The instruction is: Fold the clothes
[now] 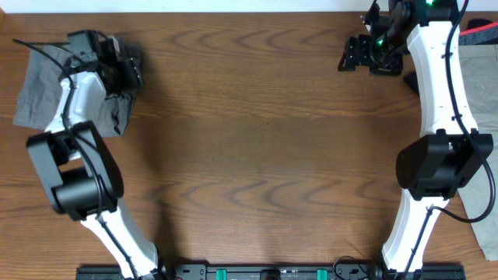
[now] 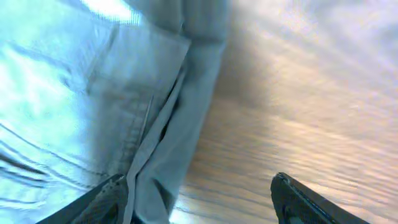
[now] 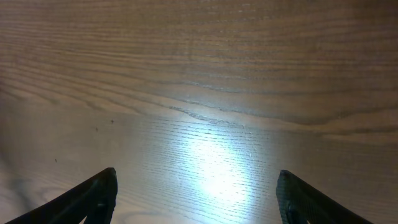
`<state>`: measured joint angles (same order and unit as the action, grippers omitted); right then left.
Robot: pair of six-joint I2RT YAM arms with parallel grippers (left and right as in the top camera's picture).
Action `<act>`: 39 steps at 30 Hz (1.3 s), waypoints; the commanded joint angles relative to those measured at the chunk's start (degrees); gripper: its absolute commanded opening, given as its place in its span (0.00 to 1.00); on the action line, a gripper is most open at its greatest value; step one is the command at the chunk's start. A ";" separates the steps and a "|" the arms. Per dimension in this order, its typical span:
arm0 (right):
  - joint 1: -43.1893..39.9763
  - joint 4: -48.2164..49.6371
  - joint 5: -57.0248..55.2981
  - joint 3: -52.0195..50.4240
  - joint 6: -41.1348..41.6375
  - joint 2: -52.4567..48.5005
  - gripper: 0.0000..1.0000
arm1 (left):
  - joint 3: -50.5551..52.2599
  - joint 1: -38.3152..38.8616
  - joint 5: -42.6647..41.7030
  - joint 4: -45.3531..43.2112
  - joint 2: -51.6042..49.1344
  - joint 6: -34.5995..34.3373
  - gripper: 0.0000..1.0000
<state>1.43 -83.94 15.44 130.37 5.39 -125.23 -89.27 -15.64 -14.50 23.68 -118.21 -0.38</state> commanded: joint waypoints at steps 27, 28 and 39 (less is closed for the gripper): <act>0.52 -0.31 -0.22 0.66 -1.90 0.17 0.79 | 0.33 -3.37 3.41 10.14 -1.05 -1.25 0.29; 0.52 -0.28 -0.22 0.66 -1.92 0.17 0.79 | 0.33 -3.30 3.41 10.16 -1.38 -1.64 0.29; 0.52 0.26 -0.20 0.66 -2.29 0.17 0.79 | 0.55 -3.23 0.66 9.79 -2.49 -2.91 0.29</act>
<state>1.43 -83.94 15.42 130.37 4.01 -125.23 -89.27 -18.96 -12.08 33.61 -119.59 -2.66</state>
